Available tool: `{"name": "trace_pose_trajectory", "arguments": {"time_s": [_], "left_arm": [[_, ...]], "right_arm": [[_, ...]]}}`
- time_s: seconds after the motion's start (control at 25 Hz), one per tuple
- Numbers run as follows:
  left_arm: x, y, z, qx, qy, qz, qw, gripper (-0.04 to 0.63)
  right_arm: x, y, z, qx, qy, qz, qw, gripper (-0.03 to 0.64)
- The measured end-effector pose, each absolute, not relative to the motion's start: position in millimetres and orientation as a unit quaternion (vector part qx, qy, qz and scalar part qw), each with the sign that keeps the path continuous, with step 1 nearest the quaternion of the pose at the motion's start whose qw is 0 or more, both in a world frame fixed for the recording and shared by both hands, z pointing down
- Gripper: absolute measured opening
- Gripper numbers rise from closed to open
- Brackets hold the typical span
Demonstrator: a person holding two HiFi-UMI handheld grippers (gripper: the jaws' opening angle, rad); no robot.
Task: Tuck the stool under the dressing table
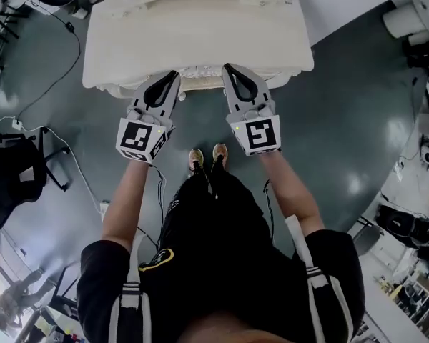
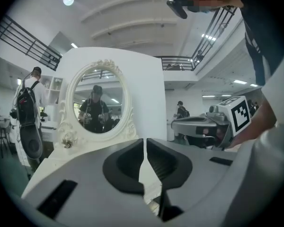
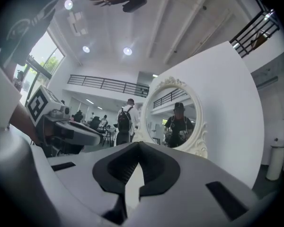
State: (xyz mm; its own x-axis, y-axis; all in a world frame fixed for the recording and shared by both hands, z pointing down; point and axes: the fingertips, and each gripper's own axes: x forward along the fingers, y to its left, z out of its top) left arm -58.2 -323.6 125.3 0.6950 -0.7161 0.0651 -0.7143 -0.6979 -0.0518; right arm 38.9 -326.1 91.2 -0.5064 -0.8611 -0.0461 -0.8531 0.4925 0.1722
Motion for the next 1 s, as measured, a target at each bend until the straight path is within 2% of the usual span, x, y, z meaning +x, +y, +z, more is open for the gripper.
{"name": "trace_pose_trajectory", "arguments": {"time_s": [0.32, 1.0], "left_arm": [[-53, -290, 32, -0.929, 0.366, -0.005, 0.061, 0.034], [-62, -276, 22, -0.927, 0.368, -0.007, 0.069, 0.031]], "right_arm": [[28, -292, -3, 0.471, -0.875, -0.115, 0.001, 0.021], [16, -273, 9, 0.459, -0.882, -0.105, 0.028, 0.02]]}}
